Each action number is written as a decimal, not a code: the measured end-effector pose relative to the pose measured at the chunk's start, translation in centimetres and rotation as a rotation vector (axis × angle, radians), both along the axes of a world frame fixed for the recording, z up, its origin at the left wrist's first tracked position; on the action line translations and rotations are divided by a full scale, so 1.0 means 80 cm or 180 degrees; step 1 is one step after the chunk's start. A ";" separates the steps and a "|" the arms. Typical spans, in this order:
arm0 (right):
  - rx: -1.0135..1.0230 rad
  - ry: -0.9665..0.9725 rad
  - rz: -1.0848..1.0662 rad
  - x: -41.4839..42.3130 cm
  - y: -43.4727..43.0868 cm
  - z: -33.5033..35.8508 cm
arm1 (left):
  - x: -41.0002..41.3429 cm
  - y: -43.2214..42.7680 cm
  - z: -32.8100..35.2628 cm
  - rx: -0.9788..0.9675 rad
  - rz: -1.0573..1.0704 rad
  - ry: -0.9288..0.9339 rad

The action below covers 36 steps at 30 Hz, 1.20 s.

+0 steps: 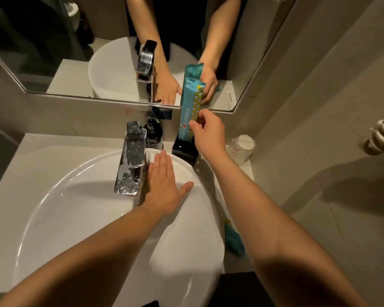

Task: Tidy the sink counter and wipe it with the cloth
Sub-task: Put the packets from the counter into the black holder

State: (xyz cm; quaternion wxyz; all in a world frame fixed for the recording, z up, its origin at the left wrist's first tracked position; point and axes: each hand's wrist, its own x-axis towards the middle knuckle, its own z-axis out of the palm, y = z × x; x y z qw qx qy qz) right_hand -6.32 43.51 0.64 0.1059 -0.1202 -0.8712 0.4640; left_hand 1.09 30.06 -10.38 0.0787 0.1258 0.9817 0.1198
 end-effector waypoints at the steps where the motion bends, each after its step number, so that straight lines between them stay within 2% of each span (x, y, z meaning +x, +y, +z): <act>1: 0.0055 -0.0058 -0.0004 -0.003 -0.002 -0.007 | 0.000 0.000 0.000 -0.0017 -0.0001 0.0006; 7: 0.0423 -0.0592 0.0129 -0.011 -0.002 -0.050 | -0.001 0.000 -0.004 0.0025 0.0006 0.0072; 14: 0.0854 -0.0909 0.0268 -0.018 0.002 -0.064 | -0.003 -0.001 -0.010 0.0001 0.0042 0.0064; 19: 0.0659 -0.0846 0.0213 -0.012 0.008 -0.058 | -0.002 0.001 -0.003 -0.0084 0.0060 0.0054; 26: 0.0108 -0.0534 -0.0570 0.074 0.064 -0.031 | -0.006 -0.003 -0.003 -0.0200 -0.0013 -0.0020; 31: 0.0420 -0.1220 -0.0993 0.180 0.126 -0.061 | -0.004 -0.002 -0.001 -0.0237 -0.0031 -0.0062; 36: 0.1155 -0.2025 -0.0931 0.249 0.141 -0.090 | -0.002 -0.001 0.004 -0.0297 -0.0013 -0.0094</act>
